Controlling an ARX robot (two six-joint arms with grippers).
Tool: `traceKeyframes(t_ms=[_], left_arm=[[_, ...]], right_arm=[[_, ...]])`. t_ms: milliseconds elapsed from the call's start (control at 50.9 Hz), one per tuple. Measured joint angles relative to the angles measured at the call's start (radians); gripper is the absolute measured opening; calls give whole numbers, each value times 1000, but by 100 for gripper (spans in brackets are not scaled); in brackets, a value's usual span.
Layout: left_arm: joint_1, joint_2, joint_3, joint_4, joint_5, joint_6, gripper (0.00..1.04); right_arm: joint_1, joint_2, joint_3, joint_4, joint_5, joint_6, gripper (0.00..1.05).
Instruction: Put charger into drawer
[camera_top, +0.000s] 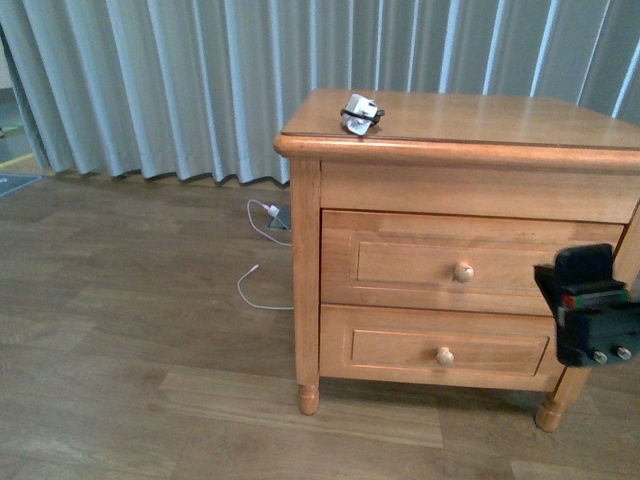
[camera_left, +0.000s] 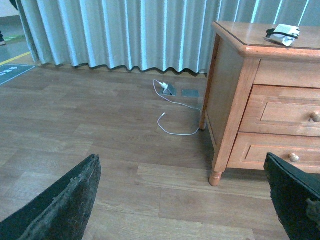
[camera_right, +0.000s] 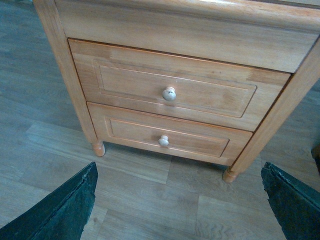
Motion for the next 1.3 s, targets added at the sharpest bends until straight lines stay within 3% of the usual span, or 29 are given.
traceKeyframes(t_ms=[687, 1041, 1296], left_arm=[[0, 0, 0, 0, 0, 0, 99], [0, 0, 0, 0, 0, 0, 99], [0, 0, 0, 0, 0, 0, 99]], right_arm=[[-20, 788, 656, 154, 107, 3, 97], [-72, 982, 848, 135, 114, 13, 97], [-72, 1053, 883, 137, 114, 20, 97]])
